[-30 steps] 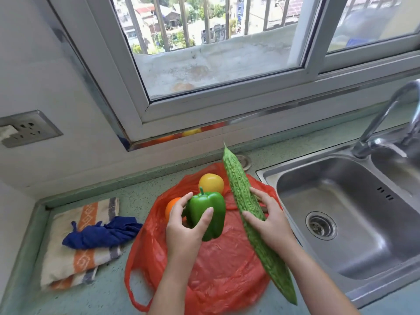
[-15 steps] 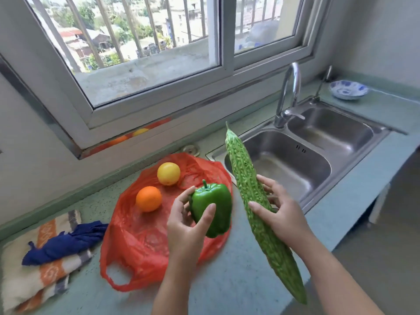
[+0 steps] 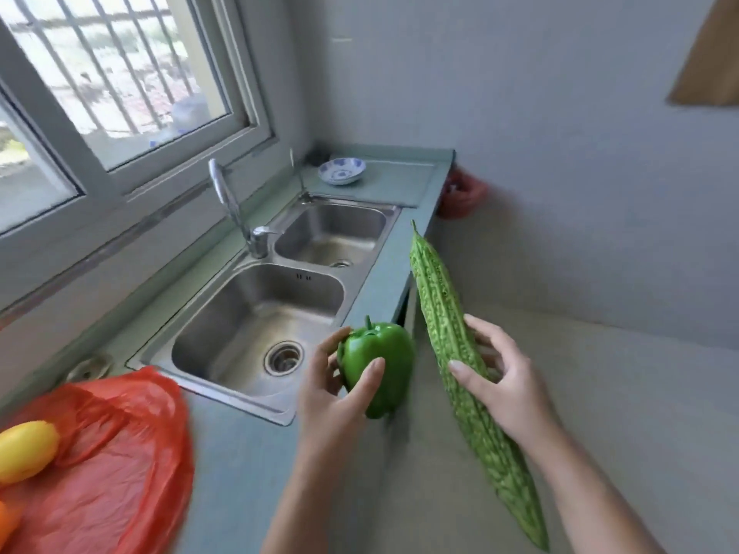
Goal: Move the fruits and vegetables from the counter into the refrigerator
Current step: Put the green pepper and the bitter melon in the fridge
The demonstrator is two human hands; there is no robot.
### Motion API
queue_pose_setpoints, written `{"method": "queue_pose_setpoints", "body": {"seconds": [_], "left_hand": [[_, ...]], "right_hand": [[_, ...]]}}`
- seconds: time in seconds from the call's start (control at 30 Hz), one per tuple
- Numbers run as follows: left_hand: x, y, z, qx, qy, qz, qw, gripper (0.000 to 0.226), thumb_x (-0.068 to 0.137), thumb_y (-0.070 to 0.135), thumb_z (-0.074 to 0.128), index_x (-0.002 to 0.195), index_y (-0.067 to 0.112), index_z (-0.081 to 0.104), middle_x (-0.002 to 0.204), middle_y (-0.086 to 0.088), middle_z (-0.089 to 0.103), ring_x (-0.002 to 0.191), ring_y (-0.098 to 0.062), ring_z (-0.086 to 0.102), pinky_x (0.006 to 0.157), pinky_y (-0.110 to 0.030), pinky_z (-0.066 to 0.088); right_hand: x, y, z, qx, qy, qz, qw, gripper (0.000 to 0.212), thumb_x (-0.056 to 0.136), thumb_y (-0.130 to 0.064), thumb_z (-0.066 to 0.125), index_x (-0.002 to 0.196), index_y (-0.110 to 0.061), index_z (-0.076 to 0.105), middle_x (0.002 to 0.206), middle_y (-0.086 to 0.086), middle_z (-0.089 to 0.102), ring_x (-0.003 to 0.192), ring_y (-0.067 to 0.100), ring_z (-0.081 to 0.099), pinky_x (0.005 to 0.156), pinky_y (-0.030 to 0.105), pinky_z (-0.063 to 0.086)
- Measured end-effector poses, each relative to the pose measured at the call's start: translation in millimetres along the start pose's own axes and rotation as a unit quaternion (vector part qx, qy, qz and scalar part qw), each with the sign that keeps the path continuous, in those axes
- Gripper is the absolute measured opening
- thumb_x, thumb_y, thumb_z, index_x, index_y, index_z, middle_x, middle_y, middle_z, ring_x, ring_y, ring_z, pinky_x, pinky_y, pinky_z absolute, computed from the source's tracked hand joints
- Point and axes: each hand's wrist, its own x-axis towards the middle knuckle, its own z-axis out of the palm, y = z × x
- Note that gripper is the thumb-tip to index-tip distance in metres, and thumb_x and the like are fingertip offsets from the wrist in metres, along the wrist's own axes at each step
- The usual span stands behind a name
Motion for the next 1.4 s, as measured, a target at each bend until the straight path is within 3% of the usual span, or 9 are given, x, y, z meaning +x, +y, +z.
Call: {"method": "queue_pose_setpoints", "body": {"seconds": [0.17, 0.3, 0.43, 0.57, 0.73, 0.93, 1.03, 1.27, 1.4], "left_hand": [[2.2, -9.7, 144.3, -0.01, -0.111, -0.011, 0.994, 0.043, 0.065, 0.027, 0.08, 0.103, 0.03, 0.061, 0.098, 0.0, 0.067, 0.087, -0.006, 0.066, 0.071, -0.019, 0.051], [-12.8, -13.6, 261.7, -0.019, -0.183, 0.009, 0.983, 0.043, 0.073, 0.011, 0.076, 0.111, 0.023, 0.058, 0.103, 0.004, 0.065, 0.089, -0.005, 0.064, 0.076, -0.021, 0.051], [-25.4, -17.9, 347.0, -0.054, -0.229, -0.007, 0.972, 0.035, 0.078, 0.007, 0.069, 0.106, 0.024, 0.058, 0.099, 0.001, 0.065, 0.082, -0.001, 0.063, 0.068, -0.014, 0.049], [-29.7, -24.8, 413.0, -0.073, -0.29, -0.033, 0.954, 0.031, 0.08, 0.006, 0.065, 0.105, 0.022, 0.057, 0.095, 0.003, 0.065, 0.077, 0.003, 0.063, 0.063, -0.011, 0.047], [-26.9, -35.8, 497.7, -0.081, -0.349, -0.043, 0.933, 0.031, 0.081, 0.002, 0.064, 0.102, 0.024, 0.058, 0.093, 0.002, 0.065, 0.076, 0.004, 0.063, 0.061, -0.009, 0.046], [-0.6, -55.8, 627.3, -0.111, -0.411, -0.061, 0.903, 0.031, 0.076, 0.008, 0.072, 0.098, 0.026, 0.058, 0.093, -0.001, 0.064, 0.075, 0.001, 0.062, 0.061, -0.01, 0.047], [15.5, -54.7, 679.8, -0.123, -0.433, -0.066, 0.89, 0.031, 0.081, -0.001, 0.063, 0.097, 0.025, 0.057, 0.095, -0.002, 0.063, 0.075, 0.003, 0.062, 0.061, -0.01, 0.047], [38.3, -60.1, 810.2, -0.141, -0.5, -0.079, 0.851, 0.03, 0.079, 0.005, 0.068, 0.097, 0.027, 0.057, 0.099, -0.006, 0.062, 0.076, 0.002, 0.061, 0.06, -0.011, 0.048], [14.8, -66.6, 869.6, -0.13, -0.564, -0.095, 0.81, 0.033, 0.068, 0.017, 0.068, 0.098, 0.025, 0.058, 0.099, -0.003, 0.062, 0.075, 0.002, 0.061, 0.06, -0.012, 0.048]], "right_hand": [[0.9, 33.4, -134.6, -0.044, 0.095, 0.021, 0.994, 0.057, 0.077, -0.016, 0.071, 0.117, -0.047, 0.045, 0.117, -0.009, 0.06, 0.1, -0.001, 0.057, 0.084, 0.011, 0.043], [-10.5, 60.3, -233.3, -0.079, 0.181, 0.048, 0.979, 0.056, 0.077, -0.018, 0.072, 0.12, -0.043, 0.046, 0.121, -0.005, 0.057, 0.105, 0.006, 0.055, 0.09, 0.025, 0.045], [-25.9, 80.1, -307.0, -0.08, 0.26, 0.069, 0.96, 0.053, 0.078, -0.02, 0.07, 0.12, -0.041, 0.045, 0.117, -0.009, 0.056, 0.099, -0.012, 0.051, 0.078, 0.002, 0.039], [-35.5, 99.4, -358.5, -0.072, 0.327, 0.094, 0.937, 0.052, 0.08, -0.019, 0.069, 0.121, -0.039, 0.045, 0.115, -0.013, 0.054, 0.098, -0.017, 0.047, 0.072, -0.002, 0.037], [-29.5, 126.6, -413.7, -0.057, 0.395, 0.119, 0.909, 0.052, 0.08, -0.017, 0.069, 0.112, -0.048, 0.044, 0.111, -0.024, 0.052, 0.1, -0.003, 0.054, 0.072, 0.002, 0.041], [11.1, 161.3, -507.7, -0.086, 0.473, 0.135, 0.866, 0.052, 0.08, -0.019, 0.068, 0.113, -0.049, 0.043, 0.115, -0.017, 0.055, 0.1, -0.008, 0.053, 0.072, 0.001, 0.04], [38.2, 166.7, -546.7, -0.105, 0.481, 0.151, 0.857, 0.052, 0.08, -0.018, 0.068, 0.117, -0.045, 0.042, 0.116, -0.011, 0.055, 0.101, -0.008, 0.051, 0.074, -0.001, 0.038], [89.5, 186.4, -639.8, -0.13, 0.524, 0.154, 0.827, 0.052, 0.08, -0.021, 0.068, 0.12, -0.044, 0.044, 0.117, -0.013, 0.056, 0.104, -0.004, 0.052, 0.088, 0.016, 0.043], [77.8, 206.0, -684.2, -0.139, 0.55, 0.193, 0.801, 0.052, 0.081, -0.024, 0.066, 0.123, -0.046, 0.042, 0.116, -0.02, 0.051, 0.102, -0.011, 0.048, 0.073, 0.005, 0.043]]}}
